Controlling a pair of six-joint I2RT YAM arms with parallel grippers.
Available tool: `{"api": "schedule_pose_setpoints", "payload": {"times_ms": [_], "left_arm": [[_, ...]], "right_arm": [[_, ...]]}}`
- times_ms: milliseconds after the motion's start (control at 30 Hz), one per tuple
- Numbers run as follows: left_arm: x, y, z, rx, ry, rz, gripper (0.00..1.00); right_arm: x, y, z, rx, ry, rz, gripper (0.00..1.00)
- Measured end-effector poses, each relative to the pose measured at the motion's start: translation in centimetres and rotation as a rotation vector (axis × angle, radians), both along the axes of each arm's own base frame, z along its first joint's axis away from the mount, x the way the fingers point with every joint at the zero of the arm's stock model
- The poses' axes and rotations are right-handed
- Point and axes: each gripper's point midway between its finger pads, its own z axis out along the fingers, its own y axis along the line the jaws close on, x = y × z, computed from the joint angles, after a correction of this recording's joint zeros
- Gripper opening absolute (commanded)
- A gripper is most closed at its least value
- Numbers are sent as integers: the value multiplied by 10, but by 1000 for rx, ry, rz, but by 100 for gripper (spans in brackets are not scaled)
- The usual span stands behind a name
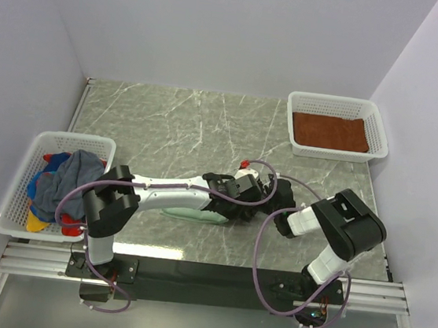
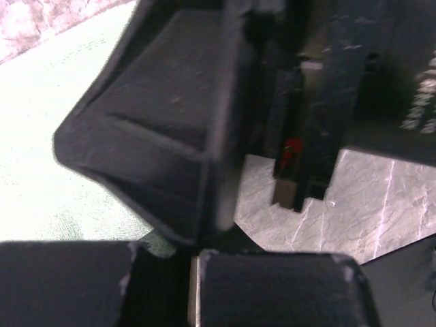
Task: Fold and stack the towels
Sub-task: Neatly place the folded towel into the bin
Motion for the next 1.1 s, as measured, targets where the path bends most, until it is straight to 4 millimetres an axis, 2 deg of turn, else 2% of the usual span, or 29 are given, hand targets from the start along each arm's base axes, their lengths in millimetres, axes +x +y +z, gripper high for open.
{"api": "schedule_pose_setpoints", "payload": {"times_ms": [167, 367, 467, 500, 533, 567, 633, 667, 733, 767, 867, 1000, 1100], "left_arm": [[0, -1, 0, -6, 5, 13, 1], [-1, -2, 0, -17, 10, 28, 1], [-1, -4, -2, -21, 16, 36, 4], [-1, -4, -3, -21, 17, 37, 6], [-1, -4, -3, -22, 19, 38, 10], [-1, -5, -4, -24, 20, 39, 19], [-2, -5, -4, -23, 24, 41, 31], [-2, -5, -4, -25, 26, 44, 43], [-2, -4, -5, -23, 28, 51, 55], [-1, -5, -4, -32, 30, 58, 67], [1, -4, 0, -48, 26, 66, 83], [4, 9, 17, -81, 15, 87, 92], [13, 30, 38, -128, -8, 127, 95]], "right_arm": [[1, 8, -1, 11, 13, 8, 80], [-1, 14, -6, -2, 24, 17, 63], [-2, 14, -11, -16, 30, 17, 45], [-3, 13, -13, -24, 34, 20, 32], [-5, 12, -16, -38, 38, 24, 26], [-6, 11, -19, -49, 47, 26, 12], [-9, 9, -25, -73, 59, 30, 2], [-10, 8, -27, -86, 63, 33, 0], [-9, 6, -28, -108, 61, 43, 0], [-7, 5, -28, -120, 58, 48, 0], [0, 4, -24, -170, 32, 81, 0], [19, -3, -22, -256, -18, 120, 0], [33, -16, -22, -333, -44, 143, 0]]}}
